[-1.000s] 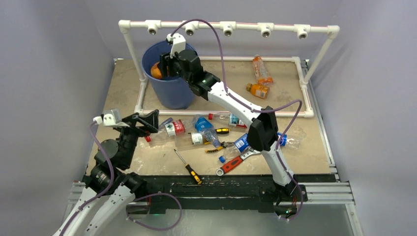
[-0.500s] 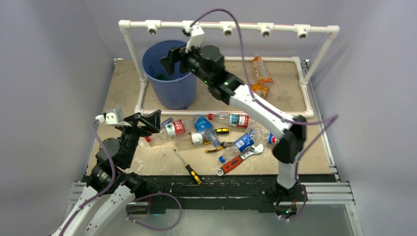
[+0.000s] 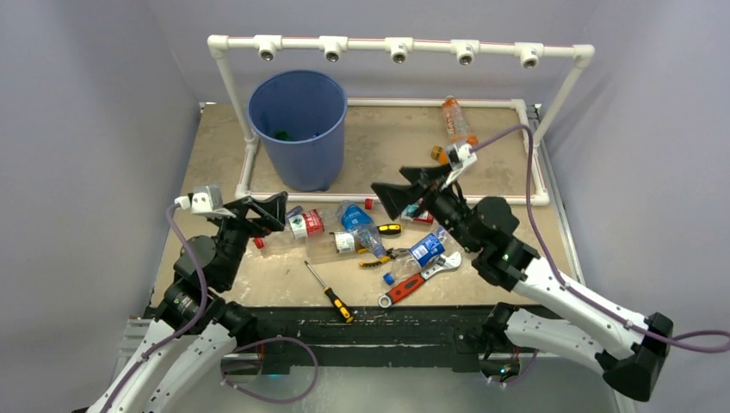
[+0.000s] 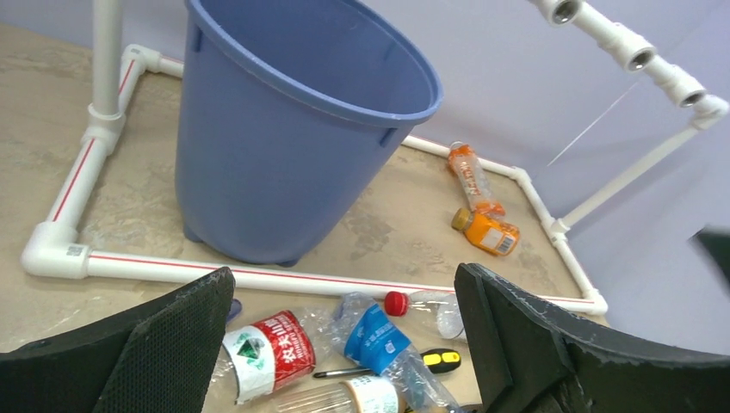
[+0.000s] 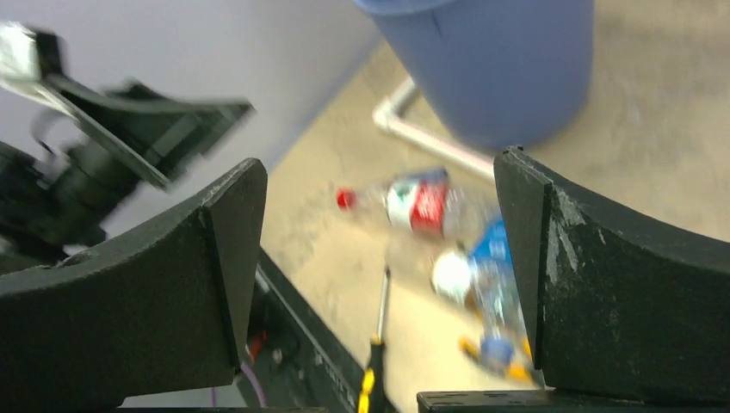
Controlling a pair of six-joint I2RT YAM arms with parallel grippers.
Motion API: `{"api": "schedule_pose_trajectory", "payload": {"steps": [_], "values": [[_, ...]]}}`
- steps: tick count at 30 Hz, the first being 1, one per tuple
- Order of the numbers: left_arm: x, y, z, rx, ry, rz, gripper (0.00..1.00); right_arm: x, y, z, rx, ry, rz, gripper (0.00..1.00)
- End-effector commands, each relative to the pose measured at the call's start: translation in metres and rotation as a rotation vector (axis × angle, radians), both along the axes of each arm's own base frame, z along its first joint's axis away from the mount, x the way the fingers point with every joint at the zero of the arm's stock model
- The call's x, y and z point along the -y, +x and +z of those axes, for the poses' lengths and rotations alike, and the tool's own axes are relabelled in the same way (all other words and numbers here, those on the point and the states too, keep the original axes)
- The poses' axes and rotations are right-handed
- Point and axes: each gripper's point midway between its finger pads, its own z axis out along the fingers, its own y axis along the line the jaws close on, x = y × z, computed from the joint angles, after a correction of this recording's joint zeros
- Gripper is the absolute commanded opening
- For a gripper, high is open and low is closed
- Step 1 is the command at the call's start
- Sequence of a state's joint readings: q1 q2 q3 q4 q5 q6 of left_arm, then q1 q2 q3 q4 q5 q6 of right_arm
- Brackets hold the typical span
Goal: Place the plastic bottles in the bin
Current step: Pick up the plastic bottle at the center of the board.
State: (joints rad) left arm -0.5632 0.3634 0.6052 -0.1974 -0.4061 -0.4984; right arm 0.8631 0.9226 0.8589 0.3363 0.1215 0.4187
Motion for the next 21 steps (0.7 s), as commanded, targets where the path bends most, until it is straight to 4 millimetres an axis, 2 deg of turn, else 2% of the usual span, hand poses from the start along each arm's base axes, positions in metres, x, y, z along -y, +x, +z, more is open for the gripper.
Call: {"api": "schedule_pose_trajectory", "payload": {"steps": [1,3,7,10,14,16,17,21], "values": [[0.011,-0.005,0.028,0.088,-0.094,-0.068,0.99,0.037,-0.013,-0.055,-0.147,0.008,-0.080,0.99],[0.017,-0.004,0.029,0.088,-0.098,-0.093,0.99,0.057,-0.021,-0.069,-0.188,0.061,-0.117,0.99],[0.029,0.007,0.024,0.028,-0.114,-0.108,0.99,0.085,-0.038,-0.085,-0.235,0.170,-0.140,0.99],[0.042,0.015,0.030,0.004,-0.137,-0.142,0.99,0.092,-0.042,-0.108,-0.272,0.185,-0.151,0.99],[0.068,0.027,0.041,-0.004,-0.075,-0.238,0.99,0.098,-0.034,-0.154,-0.371,0.067,-0.235,0.99],[0.080,0.039,0.032,-0.053,0.018,-0.273,0.99,0.101,-0.029,-0.171,-0.423,0.000,-0.286,0.99],[0.083,0.044,0.020,-0.094,0.072,-0.276,0.99,0.102,-0.026,-0.179,-0.443,-0.024,-0.310,0.98],[0.083,0.054,-0.017,-0.187,0.197,-0.269,0.98,0.105,-0.020,-0.195,-0.487,-0.073,-0.365,0.95]]}}
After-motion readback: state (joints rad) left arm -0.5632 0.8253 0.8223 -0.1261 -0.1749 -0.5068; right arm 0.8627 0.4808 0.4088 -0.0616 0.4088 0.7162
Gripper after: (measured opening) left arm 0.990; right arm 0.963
